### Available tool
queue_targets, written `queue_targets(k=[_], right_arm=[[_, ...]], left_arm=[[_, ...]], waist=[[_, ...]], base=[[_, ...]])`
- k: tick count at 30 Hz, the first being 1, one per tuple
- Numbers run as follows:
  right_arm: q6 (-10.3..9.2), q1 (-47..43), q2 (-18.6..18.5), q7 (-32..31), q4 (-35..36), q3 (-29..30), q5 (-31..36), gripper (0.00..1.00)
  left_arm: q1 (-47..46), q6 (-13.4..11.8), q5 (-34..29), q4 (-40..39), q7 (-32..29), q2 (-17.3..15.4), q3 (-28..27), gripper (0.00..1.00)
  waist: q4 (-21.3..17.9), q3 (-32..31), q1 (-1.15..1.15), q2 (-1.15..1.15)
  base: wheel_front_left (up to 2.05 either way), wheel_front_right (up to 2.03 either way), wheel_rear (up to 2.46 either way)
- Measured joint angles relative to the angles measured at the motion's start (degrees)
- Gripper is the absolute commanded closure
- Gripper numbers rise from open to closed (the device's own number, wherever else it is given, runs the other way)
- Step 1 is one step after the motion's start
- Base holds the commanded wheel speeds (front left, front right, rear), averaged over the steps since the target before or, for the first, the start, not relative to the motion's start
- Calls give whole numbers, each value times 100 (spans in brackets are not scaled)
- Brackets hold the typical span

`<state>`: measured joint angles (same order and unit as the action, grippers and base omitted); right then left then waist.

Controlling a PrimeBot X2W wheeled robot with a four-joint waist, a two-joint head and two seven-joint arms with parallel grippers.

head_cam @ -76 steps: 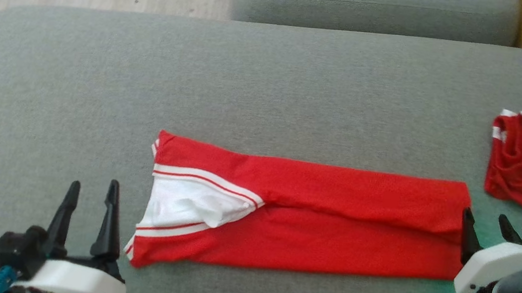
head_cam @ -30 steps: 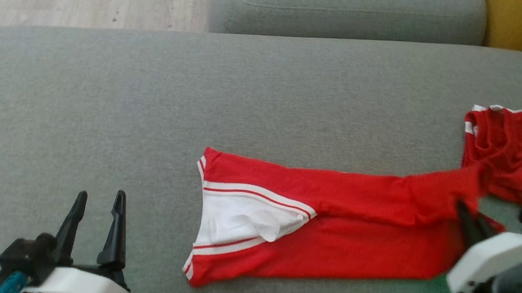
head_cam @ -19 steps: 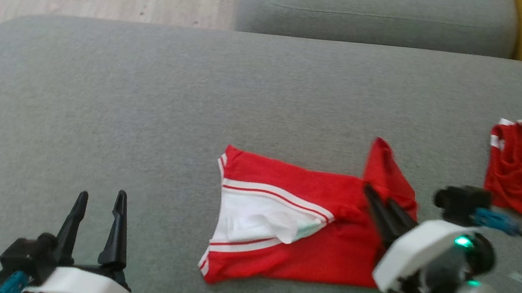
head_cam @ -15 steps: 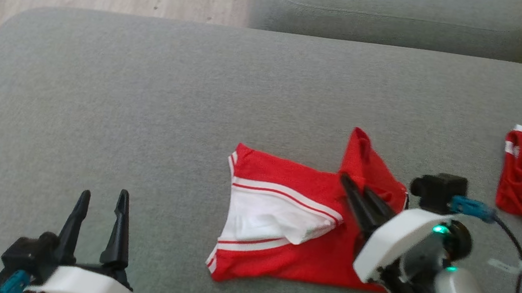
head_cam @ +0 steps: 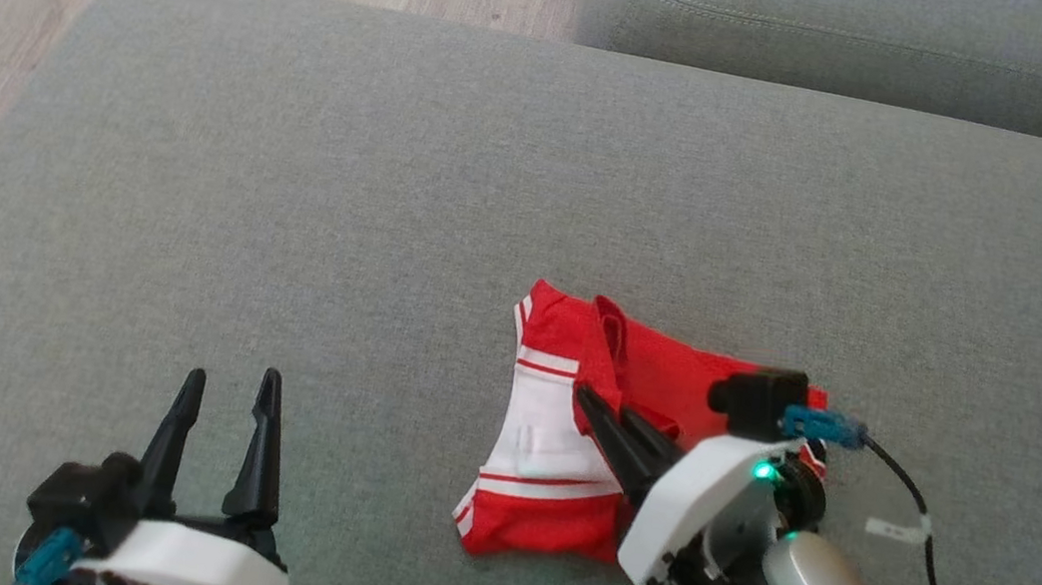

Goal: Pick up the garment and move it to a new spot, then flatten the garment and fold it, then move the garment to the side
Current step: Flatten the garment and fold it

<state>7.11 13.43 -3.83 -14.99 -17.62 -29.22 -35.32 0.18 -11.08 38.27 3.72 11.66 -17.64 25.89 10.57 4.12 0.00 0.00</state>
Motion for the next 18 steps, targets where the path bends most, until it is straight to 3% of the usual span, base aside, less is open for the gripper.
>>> queue_targets(k=[4, 5, 7, 8, 9, 18], right_arm=[[0, 240, 0, 122, -255, -115, -55, 100], [0, 315, -1, 156, -331, -174, -90, 91], [0, 436, -1, 205, -461, -307, -157, 51], [0, 486, -1, 234, -520, -385, -192, 16], [0, 525, -2, 250, -563, -471, -202, 0], [0, 909, -1, 772, -653, -731, -331, 0]], left_arm=[[-1, 7, 0, 23, 2, 8, 3, 0], [-4, 7, 0, 41, 10, 12, 3, 0], [-25, 8, 1, 78, 34, 27, 5, 0], [-34, 8, 1, 87, 52, 30, 7, 0], [-45, 12, 1, 97, 52, 33, 8, 0], [-120, 52, 1, 156, 52, 69, 73, 0]], waist=[[22, 2, 0, 0], [24, 3, 0, 0], [21, 3, 0, 0], [16, 4, 0, 0], [11, 5, 0, 0], [-81, -5, 0, 0]], base=[[0, 0, 0], [0, 0, 0], [0, 0, 0], [0, 0, 0], [0, 0, 0], [0, 0, 0]])
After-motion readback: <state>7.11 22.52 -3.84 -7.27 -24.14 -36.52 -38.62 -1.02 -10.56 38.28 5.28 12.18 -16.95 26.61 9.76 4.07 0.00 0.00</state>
